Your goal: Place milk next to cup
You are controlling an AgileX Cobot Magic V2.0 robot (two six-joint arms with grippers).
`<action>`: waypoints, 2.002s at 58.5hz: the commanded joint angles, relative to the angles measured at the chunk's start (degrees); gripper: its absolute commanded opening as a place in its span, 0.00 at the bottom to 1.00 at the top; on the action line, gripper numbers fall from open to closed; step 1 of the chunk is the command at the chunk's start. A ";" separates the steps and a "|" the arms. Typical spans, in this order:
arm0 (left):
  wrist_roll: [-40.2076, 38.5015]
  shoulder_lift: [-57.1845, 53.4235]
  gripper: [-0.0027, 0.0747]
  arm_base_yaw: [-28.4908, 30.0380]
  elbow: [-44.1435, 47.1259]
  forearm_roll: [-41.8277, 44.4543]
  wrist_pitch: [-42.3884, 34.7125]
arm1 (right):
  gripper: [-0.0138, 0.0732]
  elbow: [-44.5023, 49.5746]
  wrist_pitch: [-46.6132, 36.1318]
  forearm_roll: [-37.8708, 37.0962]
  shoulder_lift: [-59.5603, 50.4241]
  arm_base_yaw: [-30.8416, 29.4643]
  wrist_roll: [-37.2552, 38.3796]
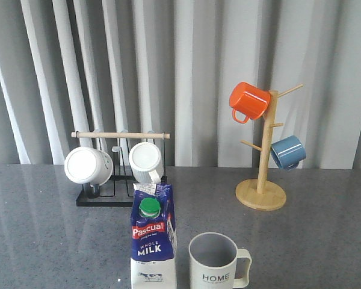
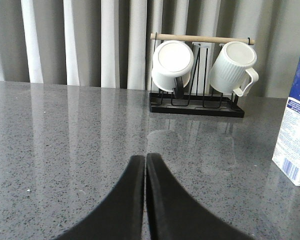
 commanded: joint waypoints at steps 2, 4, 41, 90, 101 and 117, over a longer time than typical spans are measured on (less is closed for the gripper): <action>-0.54 -0.57 0.02 0.03 -0.73 -0.38 -3.72 | 0.15 -1.97 -3.94 -0.34 0.08 -0.41 -0.45; -0.54 -0.57 0.02 0.03 -0.73 -0.38 -3.72 | 0.15 -1.97 -3.94 -0.34 0.08 -0.41 -0.45; -0.54 -0.58 0.02 -0.06 -0.73 -0.38 -3.72 | 0.15 -1.97 -3.85 -0.51 0.08 -0.41 -0.87; -0.54 -0.58 0.02 -0.06 -0.73 -0.38 -3.72 | 0.15 25.33 12.09 13.83 -32.99 -1.55 -9.80; -0.54 -0.58 0.02 -0.06 -0.73 -0.38 -3.72 | 0.15 25.33 11.35 15.24 -32.99 -1.55 -9.28; -0.54 -0.58 0.02 -0.06 -0.73 -0.38 -3.72 | 0.15 25.33 11.35 15.21 -32.93 -1.55 -9.28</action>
